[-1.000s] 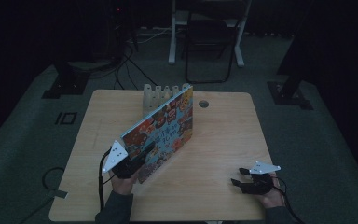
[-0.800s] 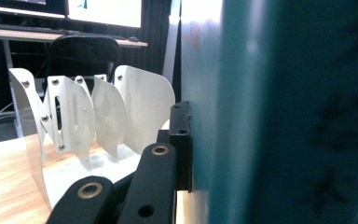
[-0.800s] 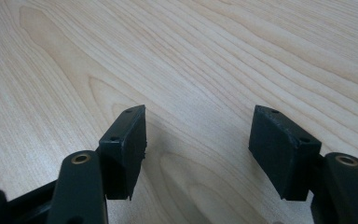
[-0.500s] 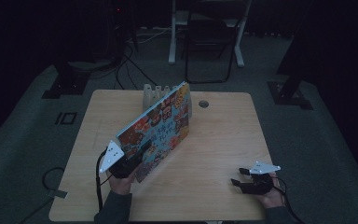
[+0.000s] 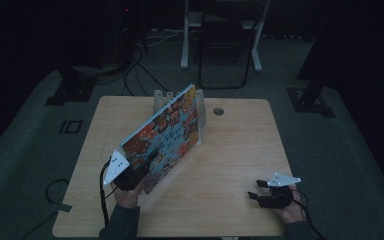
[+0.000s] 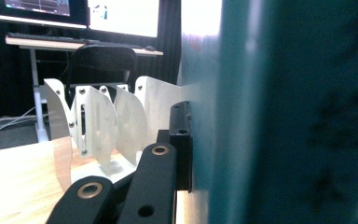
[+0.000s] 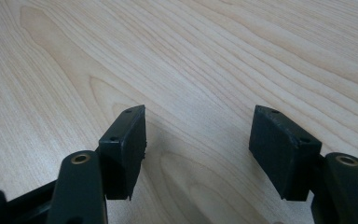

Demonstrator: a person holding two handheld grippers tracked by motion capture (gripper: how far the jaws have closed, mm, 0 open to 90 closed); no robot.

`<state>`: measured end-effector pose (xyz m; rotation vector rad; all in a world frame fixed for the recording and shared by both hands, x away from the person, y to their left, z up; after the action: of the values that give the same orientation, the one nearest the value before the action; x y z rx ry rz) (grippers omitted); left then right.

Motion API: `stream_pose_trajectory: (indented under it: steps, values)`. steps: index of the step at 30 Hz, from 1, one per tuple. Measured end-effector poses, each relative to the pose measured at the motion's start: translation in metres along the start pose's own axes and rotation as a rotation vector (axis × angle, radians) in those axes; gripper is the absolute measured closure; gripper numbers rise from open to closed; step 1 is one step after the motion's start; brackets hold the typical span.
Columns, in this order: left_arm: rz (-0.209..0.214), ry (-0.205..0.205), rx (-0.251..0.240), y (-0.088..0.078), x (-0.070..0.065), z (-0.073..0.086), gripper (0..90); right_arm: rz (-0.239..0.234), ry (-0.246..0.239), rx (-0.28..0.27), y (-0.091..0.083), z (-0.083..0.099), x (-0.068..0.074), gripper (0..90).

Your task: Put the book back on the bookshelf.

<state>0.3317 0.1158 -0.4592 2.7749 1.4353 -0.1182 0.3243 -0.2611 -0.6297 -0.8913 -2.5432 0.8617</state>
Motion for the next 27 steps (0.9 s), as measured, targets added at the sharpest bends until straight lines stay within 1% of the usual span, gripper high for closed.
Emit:
stream_pose_trajectory:
  steps: [5, 13, 22, 27]
  values:
    - [-0.013, -0.002, -0.004, -0.001, 0.003, -0.001, 81.2, -0.001, 0.000, 0.000, 0.000, 0.000, 0.000, 35.8]
    - [-0.035, 0.010, -0.001, -0.003, 0.006, -0.002, 81.2, -0.001, 0.000, 0.000, 0.000, 0.000, 0.000, 35.8]
    - [-0.074, 0.005, 0.005, -0.005, 0.011, -0.001, 81.2, -0.003, 0.002, -0.001, 0.000, 0.000, 0.000, 35.8]
    - [-0.086, 0.001, 0.006, -0.007, 0.013, 0.000, 81.2, -0.003, 0.003, -0.001, 0.000, 0.000, 0.000, 35.8]
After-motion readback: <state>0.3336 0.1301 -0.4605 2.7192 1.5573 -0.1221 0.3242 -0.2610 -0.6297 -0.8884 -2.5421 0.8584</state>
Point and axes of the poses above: each handheld gripper's, and its own axes: y roughly forward along the jaws, z roughly out of its underside, x roughly to its left, the point moved 9 cm from there along y, roughly forward along the jaws, and after that the axes turned 3 degrees about -z, right-handed, at the moved point
